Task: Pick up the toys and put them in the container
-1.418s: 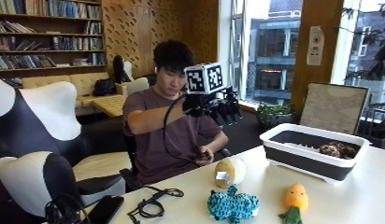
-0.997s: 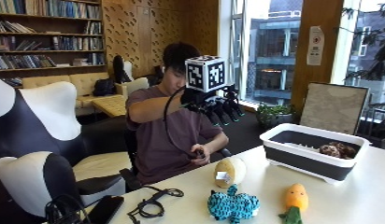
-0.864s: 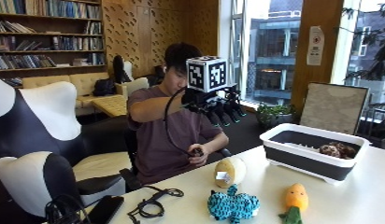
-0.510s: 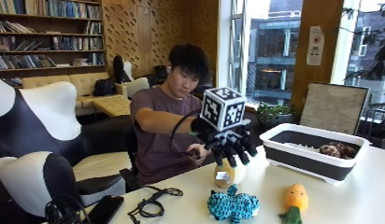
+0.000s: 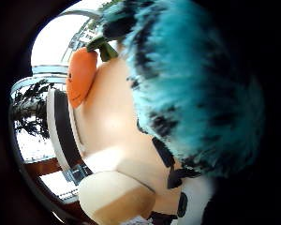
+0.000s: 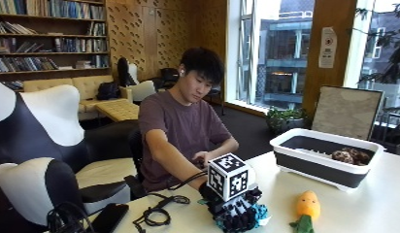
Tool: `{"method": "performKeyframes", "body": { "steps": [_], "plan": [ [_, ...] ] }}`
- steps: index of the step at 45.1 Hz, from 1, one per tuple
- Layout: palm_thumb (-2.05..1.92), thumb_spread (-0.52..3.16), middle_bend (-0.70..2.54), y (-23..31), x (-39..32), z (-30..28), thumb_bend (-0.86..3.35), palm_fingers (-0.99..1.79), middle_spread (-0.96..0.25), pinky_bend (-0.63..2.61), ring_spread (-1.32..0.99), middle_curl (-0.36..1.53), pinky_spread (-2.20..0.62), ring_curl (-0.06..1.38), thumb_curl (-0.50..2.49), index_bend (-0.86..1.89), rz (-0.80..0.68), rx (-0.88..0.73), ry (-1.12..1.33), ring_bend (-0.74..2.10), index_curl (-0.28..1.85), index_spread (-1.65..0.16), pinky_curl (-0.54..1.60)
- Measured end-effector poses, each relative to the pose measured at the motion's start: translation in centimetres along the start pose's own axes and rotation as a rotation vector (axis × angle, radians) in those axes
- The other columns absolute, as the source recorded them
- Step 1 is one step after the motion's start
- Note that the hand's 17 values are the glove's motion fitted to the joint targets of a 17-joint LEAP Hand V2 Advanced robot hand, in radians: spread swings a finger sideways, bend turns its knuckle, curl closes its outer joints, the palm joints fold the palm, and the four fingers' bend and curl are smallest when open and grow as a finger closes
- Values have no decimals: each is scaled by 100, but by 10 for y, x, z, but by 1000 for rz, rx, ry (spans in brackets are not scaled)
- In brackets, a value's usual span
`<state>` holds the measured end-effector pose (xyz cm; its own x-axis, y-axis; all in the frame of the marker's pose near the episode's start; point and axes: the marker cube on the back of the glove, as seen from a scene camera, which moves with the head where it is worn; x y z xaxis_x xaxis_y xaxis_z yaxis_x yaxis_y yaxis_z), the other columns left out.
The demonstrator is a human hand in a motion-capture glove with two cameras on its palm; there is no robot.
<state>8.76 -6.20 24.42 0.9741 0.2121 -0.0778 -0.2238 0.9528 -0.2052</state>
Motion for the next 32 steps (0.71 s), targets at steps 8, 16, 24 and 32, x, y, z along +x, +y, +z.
{"method": "performKeyframes", "body": {
  "steps": [8, 16, 24, 32],
  "plan": [
    [38, 131, 58, -8, -5, -9, 14, 114, -26, 76, -30, 46, -30, 40, 38, 21, -15, -5, -43, 104, 21, -27, 34],
    [63, 107, 81, -12, -16, -58, 22, 122, -32, 77, -35, 60, -36, 50, 53, 47, -25, 62, -60, 113, 33, -34, 39],
    [67, 85, 100, -7, -45, -152, 20, 116, -32, 78, -38, 72, -39, 56, 63, 75, -80, 164, -38, 121, 47, -39, 42],
    [69, 70, 108, 15, -123, -244, 19, 107, -30, 85, -39, 80, -40, 60, 72, 88, -202, 284, -6, 127, 59, -40, 46]
  ]
}}
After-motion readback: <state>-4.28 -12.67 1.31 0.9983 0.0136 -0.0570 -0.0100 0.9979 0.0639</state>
